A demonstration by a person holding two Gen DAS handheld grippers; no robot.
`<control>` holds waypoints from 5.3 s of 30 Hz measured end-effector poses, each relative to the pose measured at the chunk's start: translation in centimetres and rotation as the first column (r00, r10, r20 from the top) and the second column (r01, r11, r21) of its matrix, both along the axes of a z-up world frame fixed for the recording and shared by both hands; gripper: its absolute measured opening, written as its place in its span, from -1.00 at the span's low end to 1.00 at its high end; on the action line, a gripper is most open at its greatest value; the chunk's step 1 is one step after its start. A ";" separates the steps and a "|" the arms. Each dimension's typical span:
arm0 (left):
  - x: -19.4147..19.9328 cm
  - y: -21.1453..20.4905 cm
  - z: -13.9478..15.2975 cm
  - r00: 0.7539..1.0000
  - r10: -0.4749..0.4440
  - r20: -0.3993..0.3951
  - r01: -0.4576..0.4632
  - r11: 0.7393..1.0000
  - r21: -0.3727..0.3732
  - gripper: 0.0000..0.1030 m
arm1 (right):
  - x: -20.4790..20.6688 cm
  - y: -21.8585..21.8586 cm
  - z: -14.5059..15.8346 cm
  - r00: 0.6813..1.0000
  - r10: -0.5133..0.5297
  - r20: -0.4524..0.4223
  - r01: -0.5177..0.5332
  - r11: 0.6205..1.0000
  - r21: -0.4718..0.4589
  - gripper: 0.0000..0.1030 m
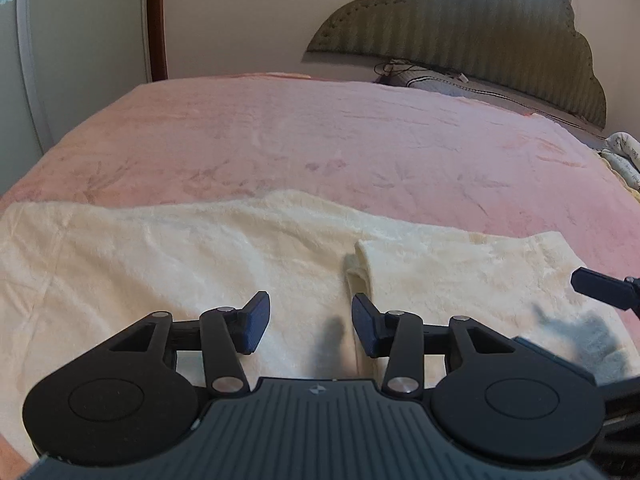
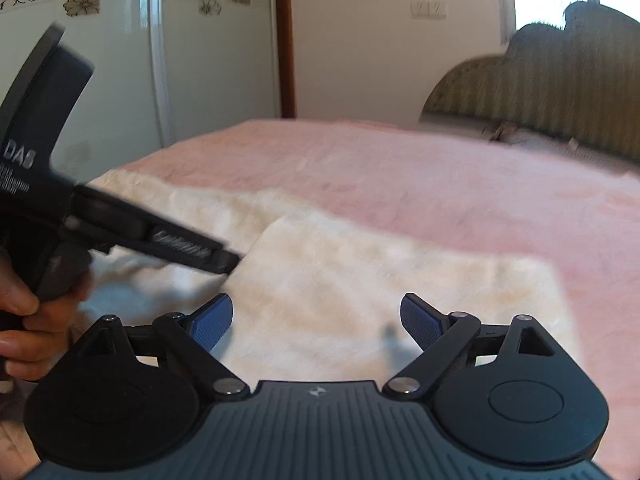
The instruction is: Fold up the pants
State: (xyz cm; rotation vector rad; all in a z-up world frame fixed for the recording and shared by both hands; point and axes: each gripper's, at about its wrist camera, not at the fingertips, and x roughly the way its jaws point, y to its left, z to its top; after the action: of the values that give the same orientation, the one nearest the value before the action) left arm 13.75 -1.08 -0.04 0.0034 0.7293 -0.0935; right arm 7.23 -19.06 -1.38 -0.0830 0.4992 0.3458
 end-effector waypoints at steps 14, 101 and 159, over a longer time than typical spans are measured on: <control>2.8 -4.4 -1.9 0.991 -0.126 -0.045 0.130 0.988 0.088 0.22 | 4.1 -3.3 -1.4 0.976 -0.058 -0.210 0.065 0.997 0.029 0.78; -8.5 27.3 -0.6 0.863 0.435 -0.257 -0.506 0.752 -0.422 0.97 | -5.4 27.7 -2.4 0.747 0.663 0.050 -0.517 0.626 -0.584 0.62; -4.1 -0.9 9.2 0.965 -0.069 0.255 0.114 0.979 -0.167 -0.58 | 7.4 6.3 4.9 0.916 0.382 0.119 -0.397 0.907 0.138 -0.51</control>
State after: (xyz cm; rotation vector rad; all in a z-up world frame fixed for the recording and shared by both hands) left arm 9.61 -1.97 9.15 -0.1225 0.4681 -0.2433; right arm 14.60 -12.75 3.52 -0.0417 0.3612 0.7718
